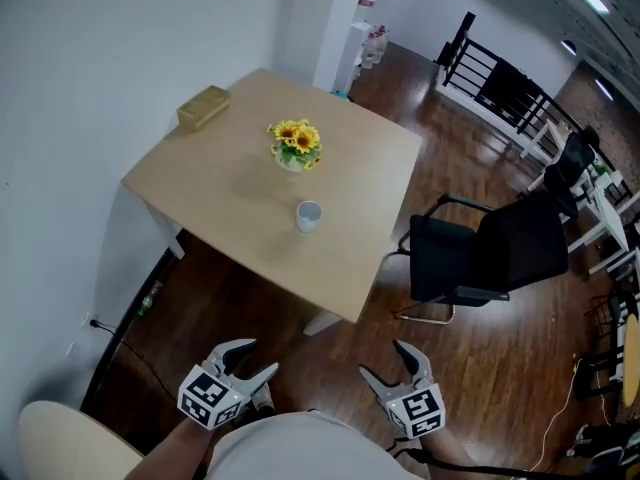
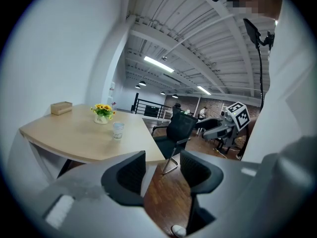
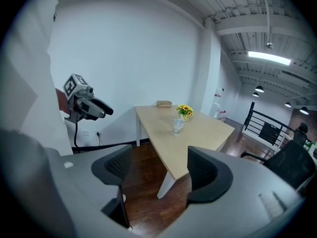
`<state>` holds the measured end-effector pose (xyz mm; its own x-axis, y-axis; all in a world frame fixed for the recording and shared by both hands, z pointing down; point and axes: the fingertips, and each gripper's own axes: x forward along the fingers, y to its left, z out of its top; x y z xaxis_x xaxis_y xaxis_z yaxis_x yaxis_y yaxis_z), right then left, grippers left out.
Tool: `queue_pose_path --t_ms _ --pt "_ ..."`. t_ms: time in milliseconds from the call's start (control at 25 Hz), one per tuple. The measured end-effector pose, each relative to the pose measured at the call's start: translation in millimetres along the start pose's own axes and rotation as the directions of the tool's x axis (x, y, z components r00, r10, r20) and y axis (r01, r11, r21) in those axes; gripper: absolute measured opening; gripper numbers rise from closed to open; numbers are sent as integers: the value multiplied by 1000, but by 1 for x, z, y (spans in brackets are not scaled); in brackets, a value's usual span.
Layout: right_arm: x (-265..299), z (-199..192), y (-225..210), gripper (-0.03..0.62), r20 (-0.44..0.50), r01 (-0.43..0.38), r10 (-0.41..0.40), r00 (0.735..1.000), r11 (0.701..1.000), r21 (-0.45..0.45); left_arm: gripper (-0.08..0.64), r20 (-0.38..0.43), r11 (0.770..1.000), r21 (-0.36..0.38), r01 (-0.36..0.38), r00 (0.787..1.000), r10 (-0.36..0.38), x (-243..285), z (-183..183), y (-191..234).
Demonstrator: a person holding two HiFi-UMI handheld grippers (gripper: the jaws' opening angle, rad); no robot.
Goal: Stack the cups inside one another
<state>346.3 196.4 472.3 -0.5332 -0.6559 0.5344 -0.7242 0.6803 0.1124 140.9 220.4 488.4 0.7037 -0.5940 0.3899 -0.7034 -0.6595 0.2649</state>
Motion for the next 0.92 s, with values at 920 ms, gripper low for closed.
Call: queue_pose_path --t_ms 920 --pt "-116 -116 -32 350 19 -28 27 999 998 51 230 -77 997 51 49 996 -45 61 -31 -180"
